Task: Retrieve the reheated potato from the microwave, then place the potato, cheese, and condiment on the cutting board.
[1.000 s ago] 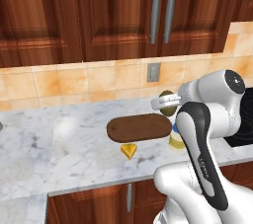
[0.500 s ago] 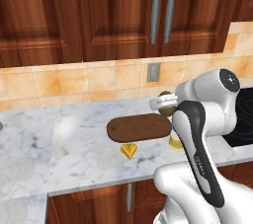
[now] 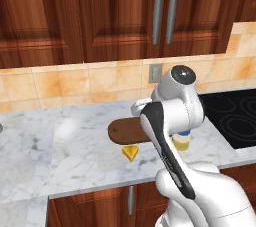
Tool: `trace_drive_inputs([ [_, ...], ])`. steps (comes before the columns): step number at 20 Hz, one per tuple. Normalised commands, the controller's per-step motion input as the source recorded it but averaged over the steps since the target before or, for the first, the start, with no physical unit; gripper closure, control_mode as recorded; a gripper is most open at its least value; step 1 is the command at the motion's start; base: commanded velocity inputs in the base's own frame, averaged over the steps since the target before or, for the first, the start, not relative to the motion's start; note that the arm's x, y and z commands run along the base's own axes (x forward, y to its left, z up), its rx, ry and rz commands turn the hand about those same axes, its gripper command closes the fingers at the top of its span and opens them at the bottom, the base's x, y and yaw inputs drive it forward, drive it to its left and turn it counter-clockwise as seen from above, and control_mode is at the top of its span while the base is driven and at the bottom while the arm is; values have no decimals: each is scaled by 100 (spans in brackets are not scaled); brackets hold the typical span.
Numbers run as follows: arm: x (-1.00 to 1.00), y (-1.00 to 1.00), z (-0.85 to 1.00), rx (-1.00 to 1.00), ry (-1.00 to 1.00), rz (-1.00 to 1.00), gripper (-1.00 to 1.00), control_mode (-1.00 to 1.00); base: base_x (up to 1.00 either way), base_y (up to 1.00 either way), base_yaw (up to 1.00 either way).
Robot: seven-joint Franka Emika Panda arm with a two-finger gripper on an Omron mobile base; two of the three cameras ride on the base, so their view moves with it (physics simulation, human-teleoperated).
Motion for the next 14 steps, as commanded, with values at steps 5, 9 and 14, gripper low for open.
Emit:
trace_drive_inputs([
  [5,34,2,-36,-2,15,0,100,-100,0,0,0],
  [9,34,0,-35,0,12,0,100,-100,0,0,0],
  [14,39,11,-31,0,15,0,100,-100,0,0,0],
])
